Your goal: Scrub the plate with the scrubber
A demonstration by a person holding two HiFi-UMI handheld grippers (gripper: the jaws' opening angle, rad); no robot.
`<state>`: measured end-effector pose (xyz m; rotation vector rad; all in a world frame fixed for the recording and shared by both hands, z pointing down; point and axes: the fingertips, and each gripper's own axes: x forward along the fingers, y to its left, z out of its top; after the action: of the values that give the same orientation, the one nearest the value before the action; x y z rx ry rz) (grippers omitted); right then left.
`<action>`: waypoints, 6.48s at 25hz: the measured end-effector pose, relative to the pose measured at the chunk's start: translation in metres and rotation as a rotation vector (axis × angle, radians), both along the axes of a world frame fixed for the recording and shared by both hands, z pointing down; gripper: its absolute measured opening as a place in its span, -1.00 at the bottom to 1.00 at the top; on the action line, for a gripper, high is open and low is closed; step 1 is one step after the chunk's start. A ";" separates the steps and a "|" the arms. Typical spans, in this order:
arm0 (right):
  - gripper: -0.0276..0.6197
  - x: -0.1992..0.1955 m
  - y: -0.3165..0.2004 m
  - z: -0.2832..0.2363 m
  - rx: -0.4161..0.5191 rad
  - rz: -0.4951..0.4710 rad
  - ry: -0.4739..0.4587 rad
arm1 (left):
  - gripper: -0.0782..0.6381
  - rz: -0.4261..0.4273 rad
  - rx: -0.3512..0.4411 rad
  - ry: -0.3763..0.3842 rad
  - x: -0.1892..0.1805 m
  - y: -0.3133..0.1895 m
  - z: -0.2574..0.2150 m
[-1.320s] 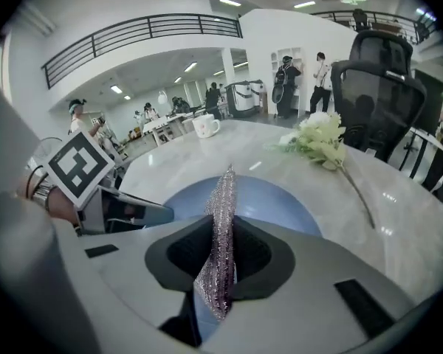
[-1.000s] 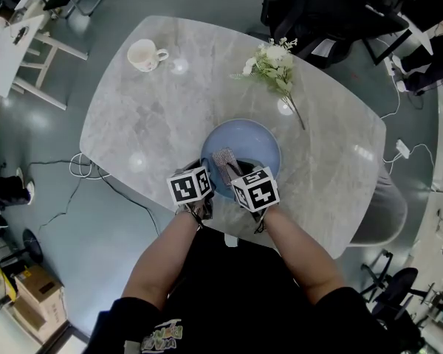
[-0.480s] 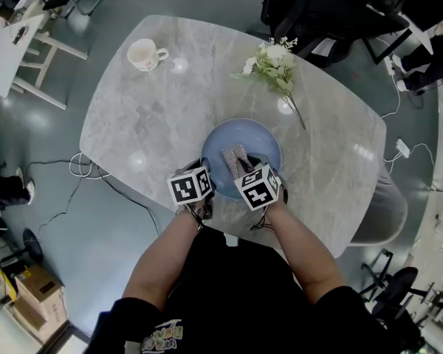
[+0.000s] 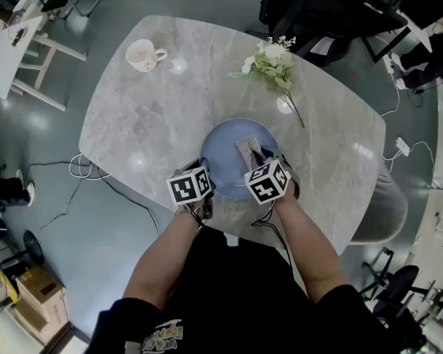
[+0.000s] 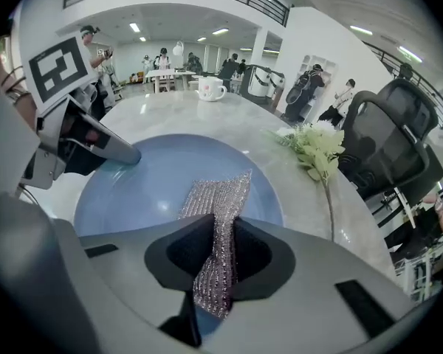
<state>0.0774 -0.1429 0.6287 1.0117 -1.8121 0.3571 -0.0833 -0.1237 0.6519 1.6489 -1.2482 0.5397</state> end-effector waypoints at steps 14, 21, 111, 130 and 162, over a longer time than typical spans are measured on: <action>-0.67 0.047 -0.030 -0.008 0.074 0.006 0.164 | -0.69 0.001 0.001 0.001 0.000 0.000 0.001; -0.67 0.050 -0.034 -0.015 0.114 0.014 0.176 | -0.69 -0.001 -0.001 0.002 0.001 0.001 0.001; -0.68 -0.057 -0.019 -0.051 0.091 -0.227 -0.184 | -0.70 -0.051 0.011 0.024 0.001 0.002 0.000; -0.67 -0.076 -0.055 -0.005 -0.061 -0.331 0.040 | -0.70 -0.002 0.026 0.030 0.001 0.001 0.000; -0.68 0.052 -0.021 -0.023 0.003 -0.127 0.159 | -0.70 -0.072 0.038 0.024 0.000 0.002 0.000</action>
<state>0.1295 -0.1638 0.6056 0.8966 -1.7228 0.1904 -0.0832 -0.1216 0.6516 1.6303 -1.3019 0.4534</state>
